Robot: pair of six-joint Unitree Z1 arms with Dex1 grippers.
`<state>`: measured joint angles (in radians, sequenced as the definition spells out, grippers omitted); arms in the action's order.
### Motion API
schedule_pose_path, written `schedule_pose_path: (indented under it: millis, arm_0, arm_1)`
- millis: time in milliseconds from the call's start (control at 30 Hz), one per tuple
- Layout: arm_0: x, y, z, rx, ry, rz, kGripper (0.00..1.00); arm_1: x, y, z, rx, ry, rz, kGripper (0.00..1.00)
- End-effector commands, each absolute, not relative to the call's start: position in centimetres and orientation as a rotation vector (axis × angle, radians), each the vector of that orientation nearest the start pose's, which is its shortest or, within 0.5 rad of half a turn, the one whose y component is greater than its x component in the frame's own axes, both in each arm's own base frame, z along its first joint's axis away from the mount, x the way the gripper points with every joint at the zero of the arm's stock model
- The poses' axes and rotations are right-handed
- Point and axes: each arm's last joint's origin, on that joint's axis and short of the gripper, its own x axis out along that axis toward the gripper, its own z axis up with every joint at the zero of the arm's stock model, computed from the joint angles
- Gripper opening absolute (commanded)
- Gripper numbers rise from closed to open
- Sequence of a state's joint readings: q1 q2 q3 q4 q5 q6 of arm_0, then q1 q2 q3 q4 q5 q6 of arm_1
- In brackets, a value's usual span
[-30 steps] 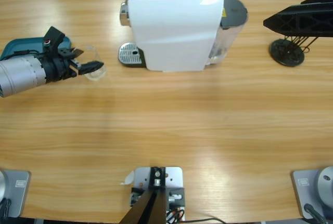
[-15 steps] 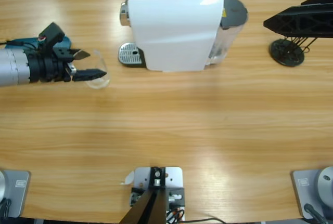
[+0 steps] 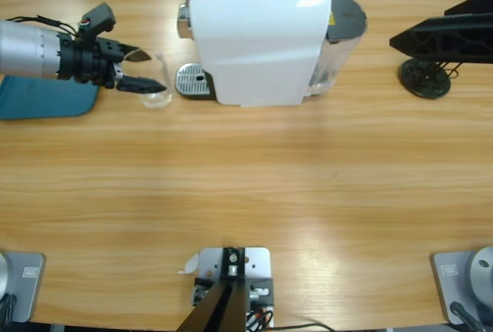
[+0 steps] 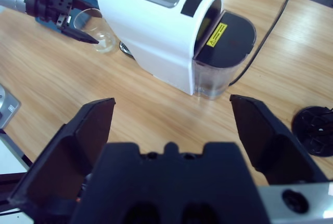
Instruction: Pour coffee
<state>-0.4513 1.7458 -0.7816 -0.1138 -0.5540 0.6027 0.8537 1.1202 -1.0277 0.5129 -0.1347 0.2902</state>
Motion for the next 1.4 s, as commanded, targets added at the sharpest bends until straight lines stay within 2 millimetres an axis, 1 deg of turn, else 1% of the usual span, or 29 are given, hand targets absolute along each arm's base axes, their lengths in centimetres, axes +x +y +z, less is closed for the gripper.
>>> schedule_pose_path:
  millis: [33,133,200,300,367,633,833,1100,1267,1400]
  arm_0:
    - [29.2,-17.2,20.3,0.505,0.519,-1.26,0.0]
    - [29.7,-17.5,20.1,0.512,0.516,-1.264,0.0]
    - [30.1,-17.7,20.1,0.516,0.511,-1.26,0.0]
    - [30.4,-19.1,20.1,0.532,0.498,-1.276,0.0]
    - [30.6,-19.5,20.1,0.539,0.494,-1.278,0.0]
    - [31.0,-20.3,20.0,0.551,0.489,-1.281,0.0]
    - [30.7,-22.5,19.4,0.596,0.498,-1.292,0.0]
    - [31.0,-22.5,19.4,0.597,0.512,-1.268,0.0]
    - [30.2,-20.9,19.2,0.575,0.56,-1.232,0.0]
    - [30.2,-20.5,19.0,0.53,0.614,-1.183,0.0]
  arm_1:
    - [11.3,11.9,37.4,-0.027,0.685,0.603,1.0]
    - [11.2,11.8,37.5,-0.026,0.685,0.604,1.0]
    - [10.8,11.2,38.0,-0.02,0.669,0.603,1.0]
    - [10.1,10.4,38.1,-0.026,0.67,0.599,1.0]
    - [9.9,10.3,38.2,-0.023,0.666,0.605,1.0]
    - [10.1,10.5,38.7,-0.019,0.656,0.609,1.0]
    - [10.2,10.5,39.0,-0.016,0.647,0.61,1.0]
    - [10.1,10.4,39.1,-0.013,0.643,0.612,1.0]
    - [10.1,10.5,38.9,-0.017,0.648,0.612,1.0]
    - [10.4,10.8,39.3,-0.011,0.639,0.613,1.0]
